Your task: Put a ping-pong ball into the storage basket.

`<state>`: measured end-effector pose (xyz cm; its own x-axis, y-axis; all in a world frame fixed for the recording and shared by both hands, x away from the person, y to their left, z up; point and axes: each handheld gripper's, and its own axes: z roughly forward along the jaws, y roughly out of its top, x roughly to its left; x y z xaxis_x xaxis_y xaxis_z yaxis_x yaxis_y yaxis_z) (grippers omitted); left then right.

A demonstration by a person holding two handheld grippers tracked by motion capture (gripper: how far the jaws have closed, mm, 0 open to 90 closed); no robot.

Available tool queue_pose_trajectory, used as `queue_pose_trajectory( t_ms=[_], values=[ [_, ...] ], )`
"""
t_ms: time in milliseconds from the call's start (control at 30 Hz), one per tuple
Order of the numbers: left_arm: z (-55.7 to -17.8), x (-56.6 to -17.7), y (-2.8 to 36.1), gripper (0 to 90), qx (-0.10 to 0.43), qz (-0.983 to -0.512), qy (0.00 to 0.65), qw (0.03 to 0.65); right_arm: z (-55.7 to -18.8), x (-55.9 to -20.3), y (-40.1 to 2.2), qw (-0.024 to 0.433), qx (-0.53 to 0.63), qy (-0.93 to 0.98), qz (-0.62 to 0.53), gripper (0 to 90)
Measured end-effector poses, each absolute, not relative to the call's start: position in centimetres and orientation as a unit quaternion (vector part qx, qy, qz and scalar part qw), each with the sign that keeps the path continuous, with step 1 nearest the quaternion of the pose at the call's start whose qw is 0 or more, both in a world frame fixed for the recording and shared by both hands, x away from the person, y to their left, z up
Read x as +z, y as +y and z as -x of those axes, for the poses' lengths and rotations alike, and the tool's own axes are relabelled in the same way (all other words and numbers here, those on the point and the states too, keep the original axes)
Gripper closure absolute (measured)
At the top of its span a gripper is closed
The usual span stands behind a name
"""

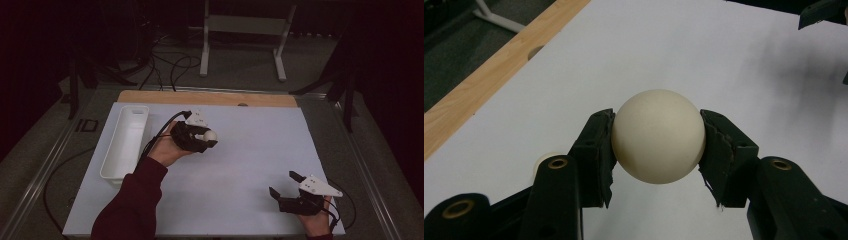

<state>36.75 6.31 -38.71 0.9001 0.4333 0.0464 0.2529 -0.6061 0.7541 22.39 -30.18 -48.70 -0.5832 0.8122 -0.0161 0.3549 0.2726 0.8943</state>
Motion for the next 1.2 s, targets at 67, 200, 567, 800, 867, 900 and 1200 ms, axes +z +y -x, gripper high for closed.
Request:
queue_pose_trajectory(
  t_ms=[67,200,567,800,867,900,1200],
  values=[
    [-36.7,-38.7,6.4,51.0,0.114,-0.889,0.194,0.399,-22.4,-48.7,-30.2,0.246,0.465,0.759,-0.384,8.0],
    [-36.7,-38.6,6.6,51.0,0.115,-0.888,0.196,0.400,-22.4,-48.7,-30.2,0.246,0.465,0.759,-0.384,8.0],
    [-36.8,-38.5,7.3,51.0,0.120,-0.886,0.201,0.400,-22.4,-48.7,-30.1,0.245,0.465,0.760,-0.383,8.0],
    [-36.8,-38.5,7.8,51.0,0.123,-0.884,0.207,0.400,-22.4,-48.7,-30.0,0.245,0.464,0.761,-0.382,8.0],
    [-36.8,-38.5,8.0,51.0,0.124,-0.884,0.208,0.400,-22.4,-48.7,-30.0,0.245,0.464,0.761,-0.382,7.9],
    [-36.8,-38.4,8.1,51.0,0.125,-0.884,0.208,0.399,-22.4,-48.7,-30.0,0.245,0.464,0.761,-0.382,7.9],
    [-36.8,-38.3,8.8,50.9,0.129,-0.882,0.214,0.399,-22.4,-48.7,-30.0,0.245,0.464,0.761,-0.381,7.9]
  ],
)
